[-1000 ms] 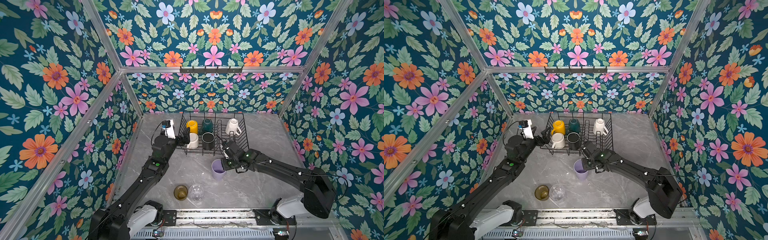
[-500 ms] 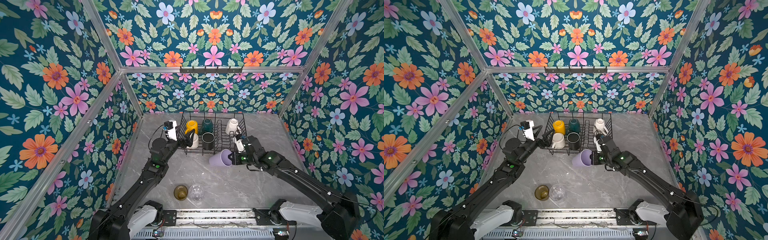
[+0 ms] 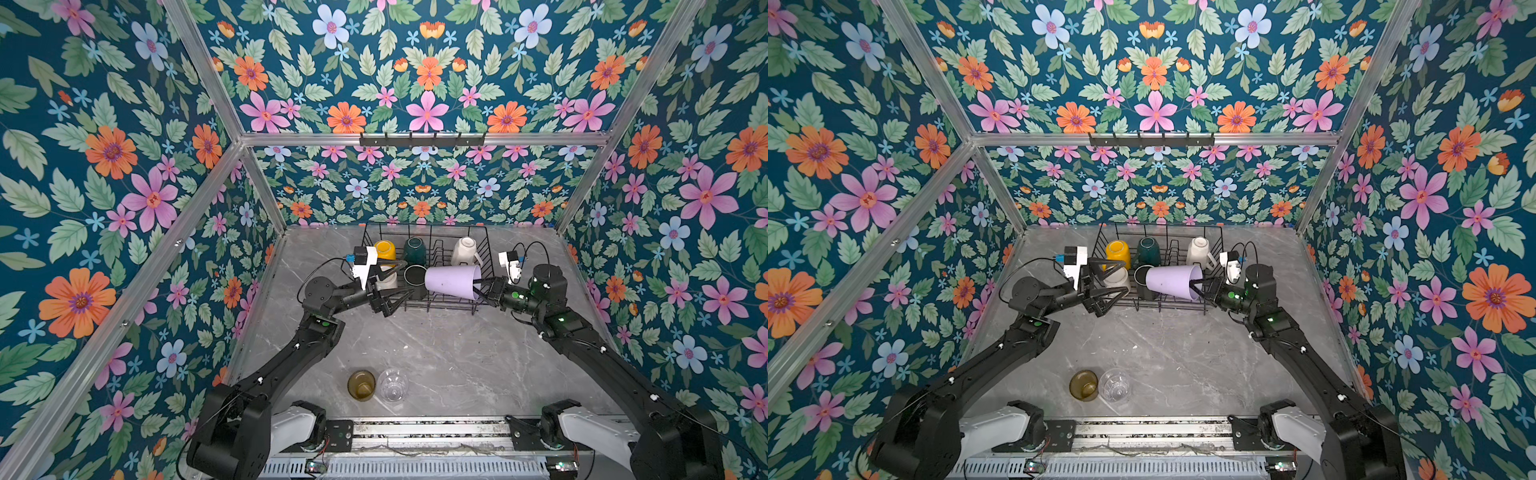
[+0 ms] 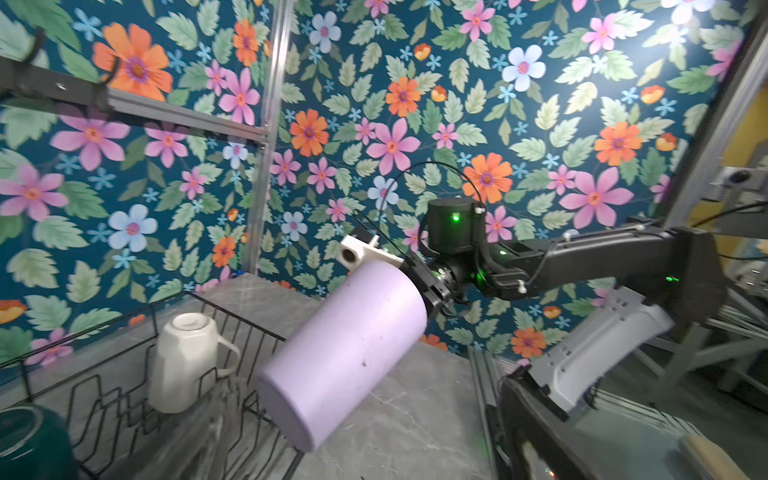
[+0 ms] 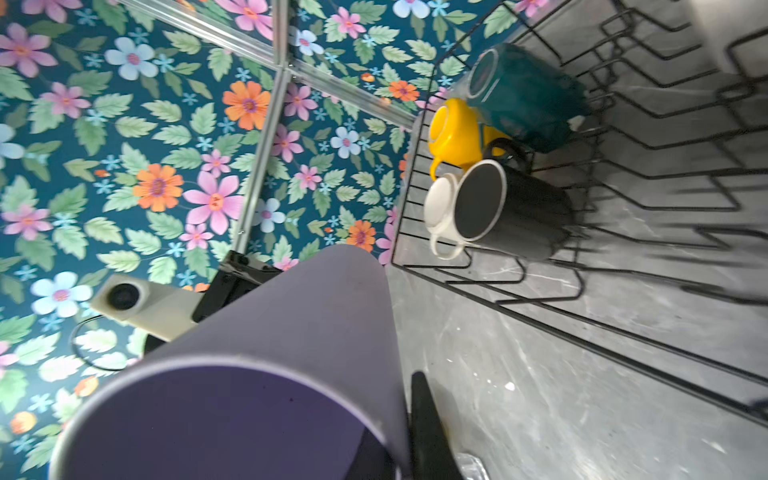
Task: Load the cups into the dish rack
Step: 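Lift the lilac cup over the rack while the left gripper moves to take it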
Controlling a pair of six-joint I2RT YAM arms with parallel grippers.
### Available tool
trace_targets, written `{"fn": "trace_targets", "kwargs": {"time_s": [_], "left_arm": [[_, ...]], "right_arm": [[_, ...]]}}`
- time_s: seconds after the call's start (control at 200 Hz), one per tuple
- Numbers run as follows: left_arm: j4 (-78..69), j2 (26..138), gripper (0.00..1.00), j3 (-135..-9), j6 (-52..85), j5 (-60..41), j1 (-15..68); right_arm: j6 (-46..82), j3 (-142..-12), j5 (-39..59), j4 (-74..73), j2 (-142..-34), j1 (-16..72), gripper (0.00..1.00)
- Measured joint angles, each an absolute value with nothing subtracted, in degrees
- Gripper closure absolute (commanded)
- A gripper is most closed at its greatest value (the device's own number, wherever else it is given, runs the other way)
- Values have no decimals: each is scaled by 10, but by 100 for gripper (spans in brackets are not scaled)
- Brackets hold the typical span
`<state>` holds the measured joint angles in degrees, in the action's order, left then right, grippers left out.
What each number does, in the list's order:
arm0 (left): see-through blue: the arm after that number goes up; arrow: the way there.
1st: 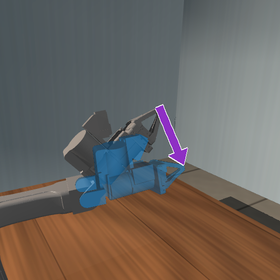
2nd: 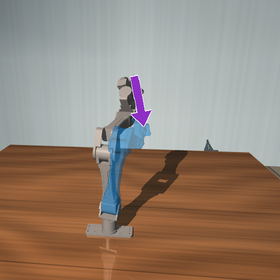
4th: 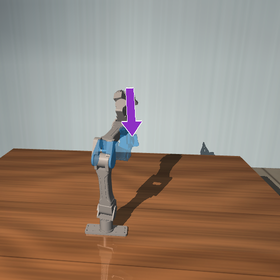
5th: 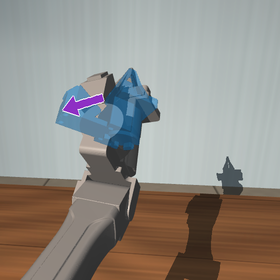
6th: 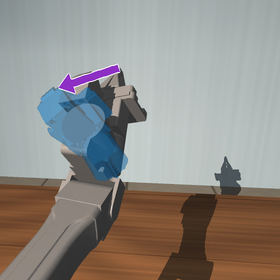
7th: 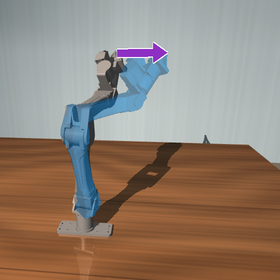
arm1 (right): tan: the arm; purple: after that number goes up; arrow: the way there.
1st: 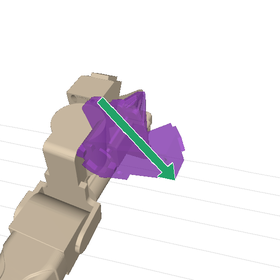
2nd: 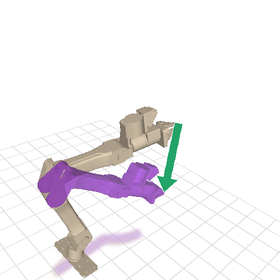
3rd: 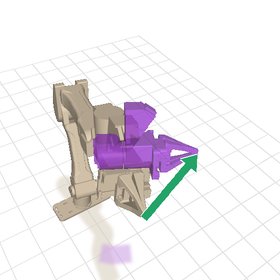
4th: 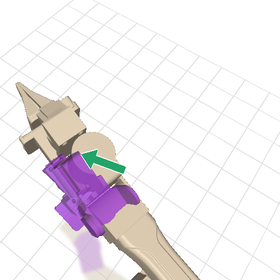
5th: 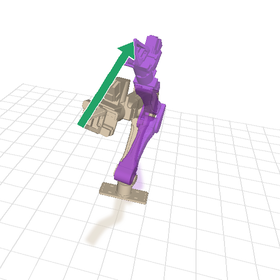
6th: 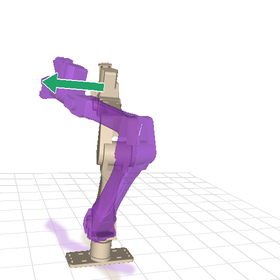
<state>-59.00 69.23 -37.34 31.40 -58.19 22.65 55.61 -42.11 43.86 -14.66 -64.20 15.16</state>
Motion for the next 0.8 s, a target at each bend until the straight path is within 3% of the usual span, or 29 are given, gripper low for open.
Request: {"fn": "trace_targets", "kwargs": {"time_s": [0.24, 0.8], "left_arm": [[-629, 711, 2, -380, 344, -623, 227], [-643, 711, 2, -387, 356, -648, 227]], "right_arm": [[580, -464, 505, -221, -671, 186, 100], [554, -531, 566, -226, -738, 264, 100]]}}
